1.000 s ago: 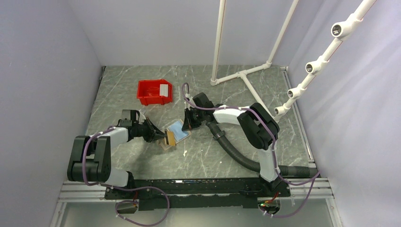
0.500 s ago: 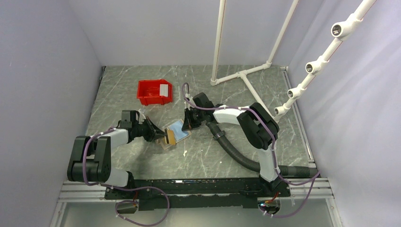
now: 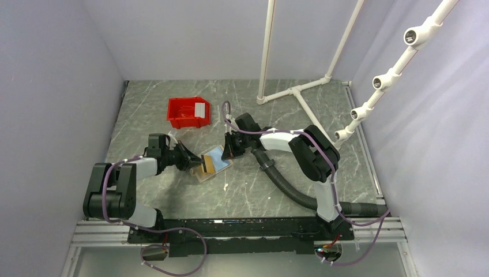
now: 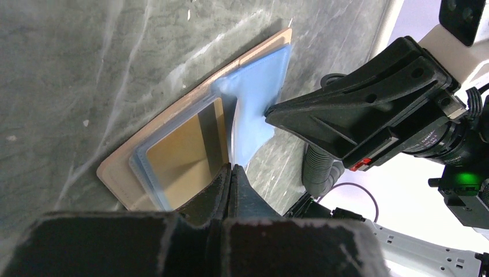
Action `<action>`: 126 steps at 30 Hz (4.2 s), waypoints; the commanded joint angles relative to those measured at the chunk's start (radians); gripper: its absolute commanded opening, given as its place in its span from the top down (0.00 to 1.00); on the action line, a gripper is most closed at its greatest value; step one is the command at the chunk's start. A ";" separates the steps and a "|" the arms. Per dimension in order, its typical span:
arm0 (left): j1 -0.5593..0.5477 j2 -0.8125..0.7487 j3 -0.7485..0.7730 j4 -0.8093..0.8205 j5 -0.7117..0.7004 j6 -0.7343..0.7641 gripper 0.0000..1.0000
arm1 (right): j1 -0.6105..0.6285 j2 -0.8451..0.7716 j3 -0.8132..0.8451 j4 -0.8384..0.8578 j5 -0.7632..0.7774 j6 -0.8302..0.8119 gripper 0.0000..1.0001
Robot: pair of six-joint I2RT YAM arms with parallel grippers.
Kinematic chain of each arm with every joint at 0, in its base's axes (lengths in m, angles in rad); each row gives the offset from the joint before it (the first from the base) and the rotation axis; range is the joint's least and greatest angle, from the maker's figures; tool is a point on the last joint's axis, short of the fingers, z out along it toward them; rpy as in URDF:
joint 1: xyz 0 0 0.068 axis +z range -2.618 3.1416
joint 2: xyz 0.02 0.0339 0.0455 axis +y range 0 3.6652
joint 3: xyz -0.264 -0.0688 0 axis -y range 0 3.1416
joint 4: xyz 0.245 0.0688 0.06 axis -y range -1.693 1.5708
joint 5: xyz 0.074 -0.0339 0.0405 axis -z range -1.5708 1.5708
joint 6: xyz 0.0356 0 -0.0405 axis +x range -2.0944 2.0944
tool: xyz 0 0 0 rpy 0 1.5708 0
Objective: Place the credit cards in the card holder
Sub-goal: Insert the credit card into the card holder.
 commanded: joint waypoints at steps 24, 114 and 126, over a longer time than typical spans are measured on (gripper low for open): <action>-0.070 -0.034 -0.134 0.280 -0.200 -0.161 1.00 | 0.010 0.024 0.005 0.020 0.013 0.010 1.00; -0.393 0.150 0.029 0.334 -0.297 -0.286 0.73 | -0.051 -0.093 -0.062 -0.108 -0.029 -0.010 0.71; -0.377 0.170 0.047 0.323 -0.223 -0.264 0.72 | -0.067 -0.152 -0.022 -0.277 0.138 -0.115 0.48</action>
